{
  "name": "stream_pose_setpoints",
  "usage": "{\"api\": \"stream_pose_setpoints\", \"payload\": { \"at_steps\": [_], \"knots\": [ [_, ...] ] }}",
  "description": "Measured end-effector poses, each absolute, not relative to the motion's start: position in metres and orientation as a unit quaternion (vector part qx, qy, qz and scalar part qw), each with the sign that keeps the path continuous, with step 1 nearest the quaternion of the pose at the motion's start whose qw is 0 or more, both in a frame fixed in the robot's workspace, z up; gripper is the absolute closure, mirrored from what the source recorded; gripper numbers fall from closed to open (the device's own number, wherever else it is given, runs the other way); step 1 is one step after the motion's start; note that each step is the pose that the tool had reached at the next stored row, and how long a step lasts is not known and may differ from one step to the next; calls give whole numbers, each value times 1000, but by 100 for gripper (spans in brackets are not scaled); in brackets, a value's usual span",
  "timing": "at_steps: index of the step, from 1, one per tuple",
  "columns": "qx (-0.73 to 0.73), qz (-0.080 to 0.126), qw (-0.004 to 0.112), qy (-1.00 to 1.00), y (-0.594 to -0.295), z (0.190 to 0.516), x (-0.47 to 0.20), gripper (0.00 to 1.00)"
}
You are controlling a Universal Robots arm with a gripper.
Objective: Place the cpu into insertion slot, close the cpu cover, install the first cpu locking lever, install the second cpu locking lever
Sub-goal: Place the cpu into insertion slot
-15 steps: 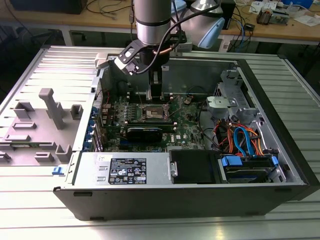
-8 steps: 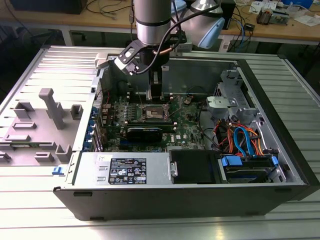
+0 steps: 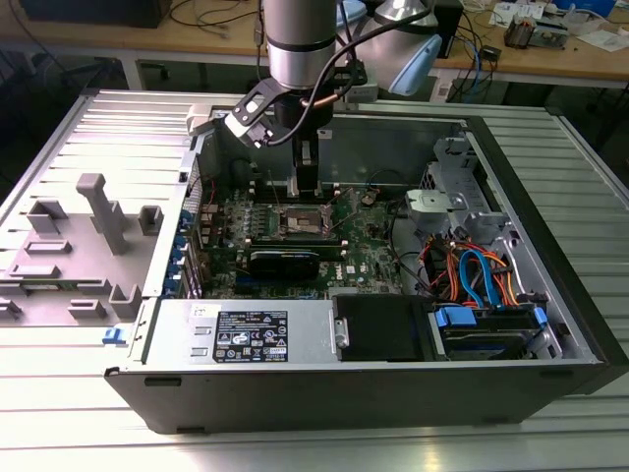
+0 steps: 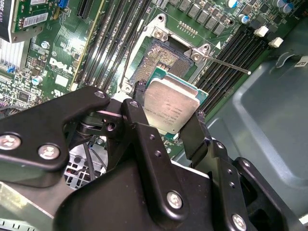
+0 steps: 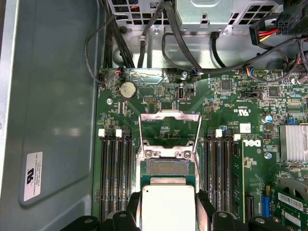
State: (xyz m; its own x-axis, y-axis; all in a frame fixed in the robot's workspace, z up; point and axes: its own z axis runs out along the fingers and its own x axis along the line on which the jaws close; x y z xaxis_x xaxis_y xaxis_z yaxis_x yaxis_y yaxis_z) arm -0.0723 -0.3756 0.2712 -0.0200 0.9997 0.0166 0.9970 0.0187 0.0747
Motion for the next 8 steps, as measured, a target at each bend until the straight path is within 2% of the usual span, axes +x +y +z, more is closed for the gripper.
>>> {"api": "stream_pose_setpoints", "payload": {
  "at_steps": [8],
  "knots": [
    [699, 40, 28, 713, -376, 266, -73, 46]
  ]
}}
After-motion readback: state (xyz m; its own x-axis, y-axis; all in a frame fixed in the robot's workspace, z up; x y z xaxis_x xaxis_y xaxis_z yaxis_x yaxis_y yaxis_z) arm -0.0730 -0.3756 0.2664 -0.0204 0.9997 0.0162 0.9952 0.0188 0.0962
